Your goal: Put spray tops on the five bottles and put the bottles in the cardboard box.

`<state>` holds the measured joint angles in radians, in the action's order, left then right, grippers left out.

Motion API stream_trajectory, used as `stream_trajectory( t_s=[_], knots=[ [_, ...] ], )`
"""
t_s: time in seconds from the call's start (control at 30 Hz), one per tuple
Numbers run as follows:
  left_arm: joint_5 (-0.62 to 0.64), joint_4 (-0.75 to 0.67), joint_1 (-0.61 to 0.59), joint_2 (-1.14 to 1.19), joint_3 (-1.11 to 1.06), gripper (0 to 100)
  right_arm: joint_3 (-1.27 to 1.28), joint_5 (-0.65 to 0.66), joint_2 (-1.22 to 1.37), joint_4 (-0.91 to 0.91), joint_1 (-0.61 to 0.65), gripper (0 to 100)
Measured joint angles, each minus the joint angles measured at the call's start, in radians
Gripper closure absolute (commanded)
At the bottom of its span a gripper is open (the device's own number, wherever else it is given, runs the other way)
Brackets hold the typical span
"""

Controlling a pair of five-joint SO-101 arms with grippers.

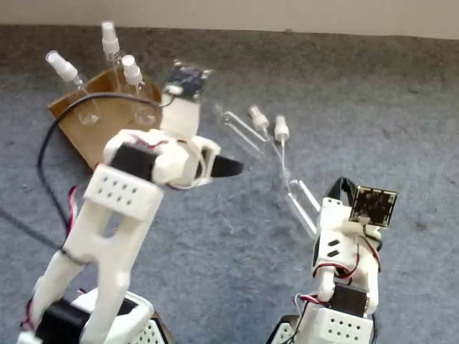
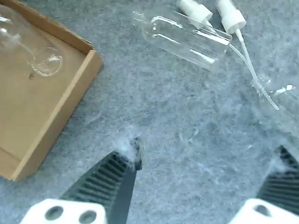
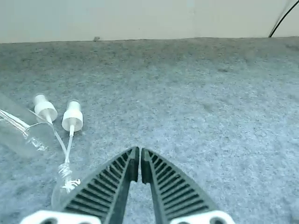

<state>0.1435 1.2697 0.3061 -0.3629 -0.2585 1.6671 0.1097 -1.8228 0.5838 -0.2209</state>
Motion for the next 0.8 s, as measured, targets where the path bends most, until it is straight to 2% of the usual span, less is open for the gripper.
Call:
stream_trajectory(
  t_s=[0.13,0.43,0.7,0.8],
  knots=[
    [0.055,0.057,0.038,0.199,0.180,63,0.000,-0.002,0.000,0.000,-0.014,99.4],
    [0.219,0.064,0.048,0.592,0.574,63,0.000,-0.002,-0.002,0.035,-0.017,99.4],
    [0.351,0.064,0.041,0.936,0.899,63,0.000,-0.002,-0.002,0.037,-0.017,99.4],
    [0.427,0.110,0.023,1.005,0.993,63,0.000,-0.002,-0.002,0.037,-0.017,99.4]
  ],
)
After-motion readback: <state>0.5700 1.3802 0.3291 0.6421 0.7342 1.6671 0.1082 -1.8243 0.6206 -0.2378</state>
